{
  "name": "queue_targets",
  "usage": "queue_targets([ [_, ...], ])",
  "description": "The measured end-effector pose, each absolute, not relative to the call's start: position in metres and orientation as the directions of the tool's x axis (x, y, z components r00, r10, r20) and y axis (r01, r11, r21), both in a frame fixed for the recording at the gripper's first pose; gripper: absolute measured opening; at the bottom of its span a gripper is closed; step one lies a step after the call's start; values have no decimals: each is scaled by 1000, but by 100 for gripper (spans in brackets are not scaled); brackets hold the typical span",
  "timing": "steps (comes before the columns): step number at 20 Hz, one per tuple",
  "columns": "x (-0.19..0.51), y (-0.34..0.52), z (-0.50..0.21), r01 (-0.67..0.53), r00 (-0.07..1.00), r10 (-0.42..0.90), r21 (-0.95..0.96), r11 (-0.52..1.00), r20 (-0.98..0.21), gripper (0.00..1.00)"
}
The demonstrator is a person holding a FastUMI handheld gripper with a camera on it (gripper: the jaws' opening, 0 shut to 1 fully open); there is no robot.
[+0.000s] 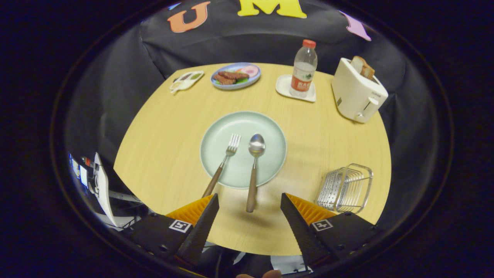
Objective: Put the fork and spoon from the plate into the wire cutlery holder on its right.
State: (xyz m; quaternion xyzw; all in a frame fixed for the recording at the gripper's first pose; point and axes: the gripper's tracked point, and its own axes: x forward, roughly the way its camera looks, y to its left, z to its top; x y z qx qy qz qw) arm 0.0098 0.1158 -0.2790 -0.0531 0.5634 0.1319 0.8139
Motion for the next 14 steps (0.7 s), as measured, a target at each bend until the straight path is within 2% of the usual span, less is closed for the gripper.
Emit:
queue_targets([
  [4, 15, 111, -325, -263, 180, 88, 39, 964, -980, 96],
  [7, 18, 117, -347, -232, 132, 89, 57, 971, -987, 92],
  [8, 20, 119, -353, -227, 128, 87, 56, 972, -988, 81],
  [12, 18, 128, -366, -218, 90, 102, 80, 973, -991, 52],
  [14, 17, 128, -369, -223, 84, 110, 89, 971, -990, 43],
])
